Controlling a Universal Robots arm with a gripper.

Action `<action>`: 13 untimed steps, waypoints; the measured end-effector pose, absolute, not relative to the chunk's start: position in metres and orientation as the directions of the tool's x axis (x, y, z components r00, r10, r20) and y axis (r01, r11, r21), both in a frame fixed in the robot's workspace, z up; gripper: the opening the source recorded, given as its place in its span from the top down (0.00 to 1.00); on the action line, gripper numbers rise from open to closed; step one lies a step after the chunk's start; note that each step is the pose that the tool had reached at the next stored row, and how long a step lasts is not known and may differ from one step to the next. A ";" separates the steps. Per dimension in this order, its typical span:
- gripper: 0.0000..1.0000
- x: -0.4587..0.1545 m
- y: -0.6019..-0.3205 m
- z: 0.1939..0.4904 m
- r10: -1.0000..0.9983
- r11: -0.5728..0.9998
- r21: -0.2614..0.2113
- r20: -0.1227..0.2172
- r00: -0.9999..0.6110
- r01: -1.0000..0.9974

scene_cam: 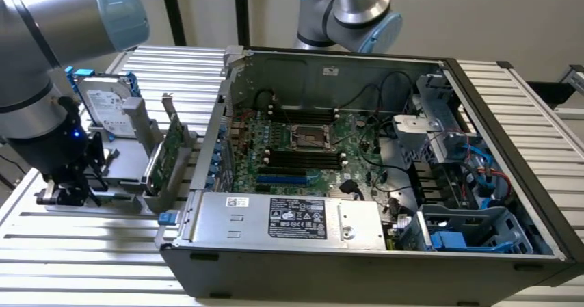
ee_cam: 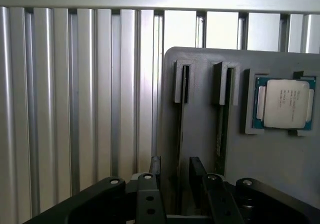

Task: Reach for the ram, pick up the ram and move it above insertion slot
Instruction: 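Pick up the ram and move it above insertion slot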

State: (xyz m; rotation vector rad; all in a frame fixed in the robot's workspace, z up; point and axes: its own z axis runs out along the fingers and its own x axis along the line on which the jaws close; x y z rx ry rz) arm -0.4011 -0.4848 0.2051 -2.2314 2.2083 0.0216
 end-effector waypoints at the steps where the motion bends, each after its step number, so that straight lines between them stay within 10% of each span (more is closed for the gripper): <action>1: 0.64 -0.401 -0.485 0.204 -1.000 -0.010 0.010 -0.011 0.010 -1.000; 13: 0.64 -0.401 -0.481 0.198 -1.000 -0.007 0.019 -0.016 0.006 -1.000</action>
